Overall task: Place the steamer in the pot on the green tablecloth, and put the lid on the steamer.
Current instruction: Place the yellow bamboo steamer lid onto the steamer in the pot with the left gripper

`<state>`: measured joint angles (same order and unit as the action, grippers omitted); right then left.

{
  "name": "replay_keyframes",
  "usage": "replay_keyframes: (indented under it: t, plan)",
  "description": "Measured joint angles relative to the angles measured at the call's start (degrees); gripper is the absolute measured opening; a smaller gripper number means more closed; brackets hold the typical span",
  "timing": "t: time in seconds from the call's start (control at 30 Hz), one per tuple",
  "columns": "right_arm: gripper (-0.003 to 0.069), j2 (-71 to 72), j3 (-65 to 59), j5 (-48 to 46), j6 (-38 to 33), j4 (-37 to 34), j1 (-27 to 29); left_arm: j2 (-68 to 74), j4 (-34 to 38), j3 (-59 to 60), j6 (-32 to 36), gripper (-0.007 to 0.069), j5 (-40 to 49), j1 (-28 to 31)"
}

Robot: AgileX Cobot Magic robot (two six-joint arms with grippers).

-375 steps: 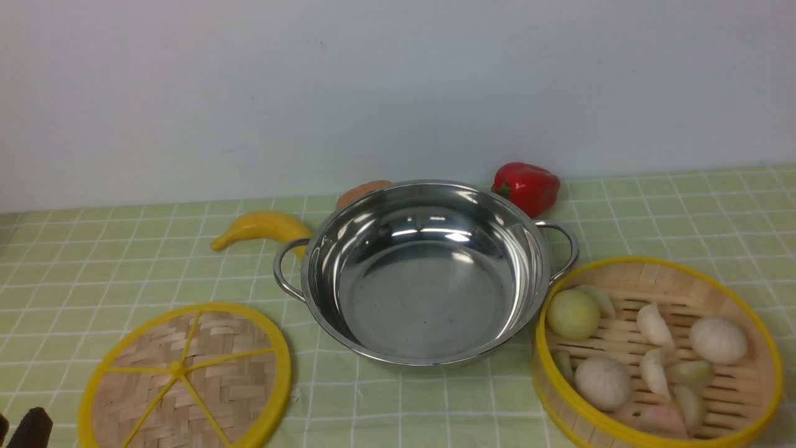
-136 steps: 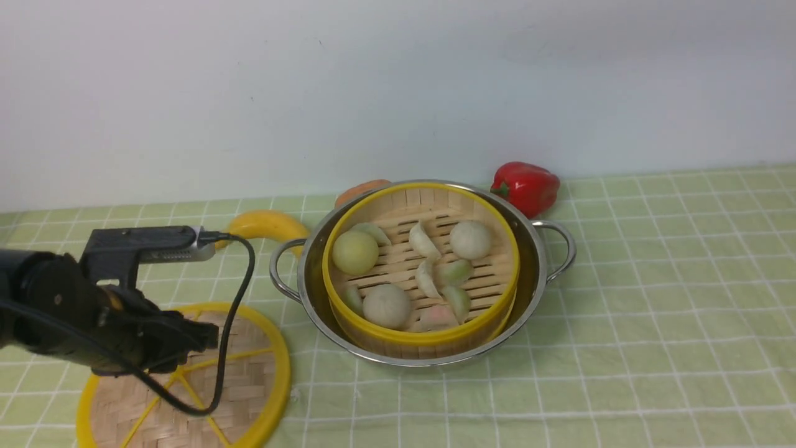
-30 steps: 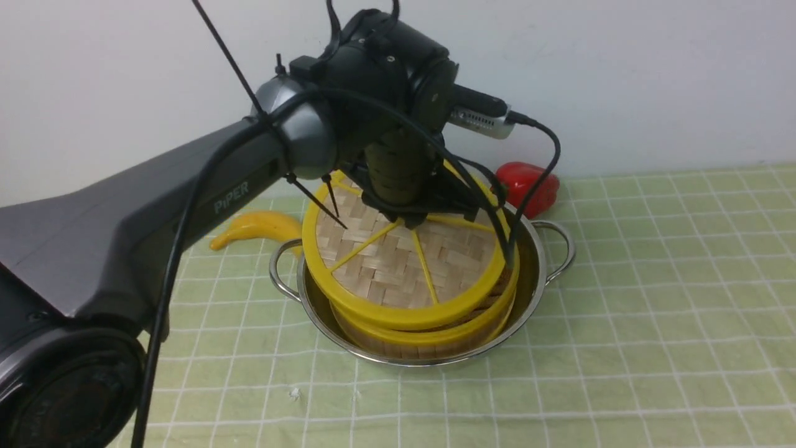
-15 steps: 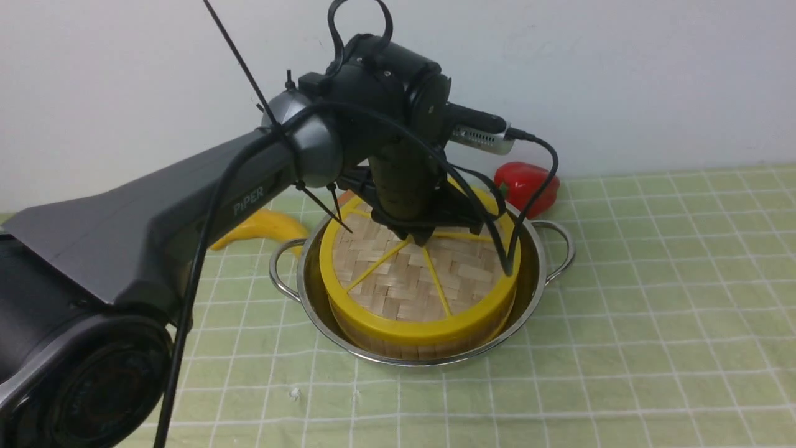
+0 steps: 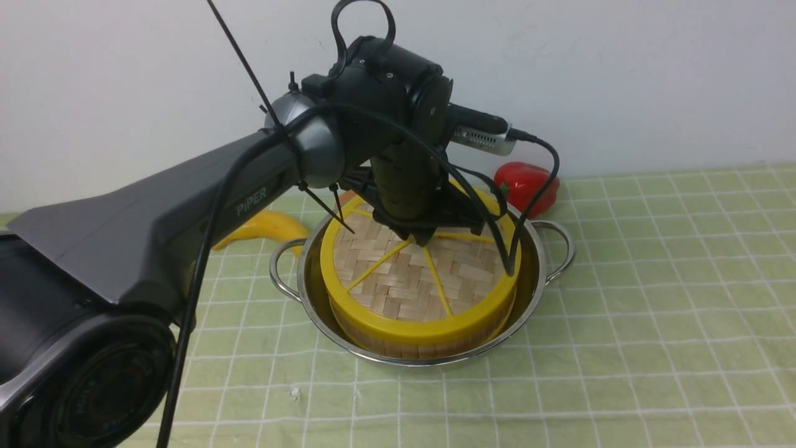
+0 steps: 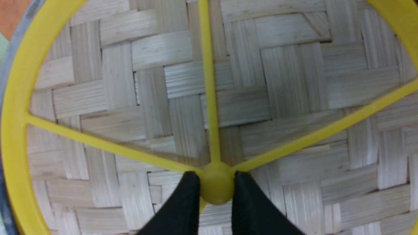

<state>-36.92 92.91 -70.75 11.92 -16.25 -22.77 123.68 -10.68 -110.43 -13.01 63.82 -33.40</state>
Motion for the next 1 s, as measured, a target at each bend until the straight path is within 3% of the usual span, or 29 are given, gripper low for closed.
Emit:
replay_keyframes:
  t: [1.0]
  plan:
    - [0.0384, 0.0, 0.0, 0.0, 0.5, 0.3, 0.0, 0.2, -0.4, -0.1, 0.0, 0.0134, -0.6, 0.0]
